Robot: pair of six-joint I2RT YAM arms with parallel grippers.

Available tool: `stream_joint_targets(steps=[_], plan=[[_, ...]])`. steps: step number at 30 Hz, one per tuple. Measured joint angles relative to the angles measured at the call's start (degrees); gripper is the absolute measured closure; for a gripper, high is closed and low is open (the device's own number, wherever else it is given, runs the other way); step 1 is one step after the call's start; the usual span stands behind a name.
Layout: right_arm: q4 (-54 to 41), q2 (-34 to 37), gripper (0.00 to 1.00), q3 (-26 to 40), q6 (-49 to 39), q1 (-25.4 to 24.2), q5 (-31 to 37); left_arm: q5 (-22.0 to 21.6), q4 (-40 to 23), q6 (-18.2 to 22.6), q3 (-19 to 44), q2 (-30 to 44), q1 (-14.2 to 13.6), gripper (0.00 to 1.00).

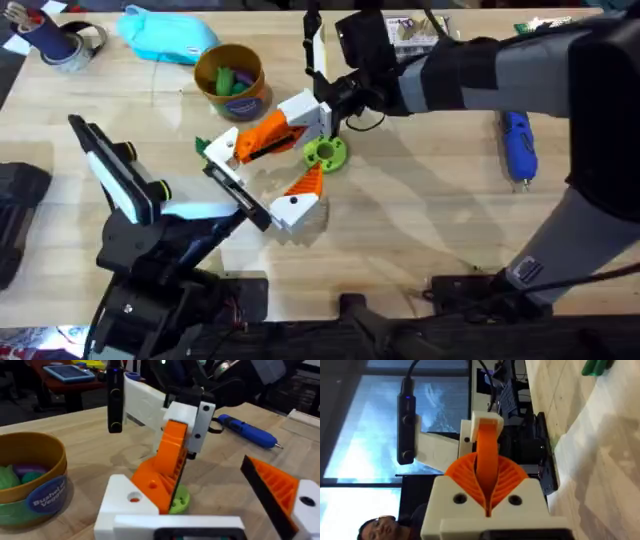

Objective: Pick up the gripper from the table and insert it into the empty holder that is missing its gripper. Then pick up a screw, insert it into the mounting hole, and use the screwdriver to tighten it. Finally, clean up the table by picking up the vegetable and placing it into the bucket.

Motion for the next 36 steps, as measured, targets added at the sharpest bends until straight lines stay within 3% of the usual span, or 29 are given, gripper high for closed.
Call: stream_joint_targets(steps=[7,26,36], plan=[[3.45,0.29,0.993,0.16,1.06,2.39,1.13,0.74,0.06,0.02,0.0,0.0,-0.28,0.006],[4.28,0.35,0.993,0.25,2.69,2.17,3.71,1.38,-0.01,-0.64,0.02,0.13,-0.19,0.006],[4.22,0.37,0.747,0.25,2.73,2.17,4.78,2.27,0.13,-0.34,0.0,0.08,-0.24,0.006]])
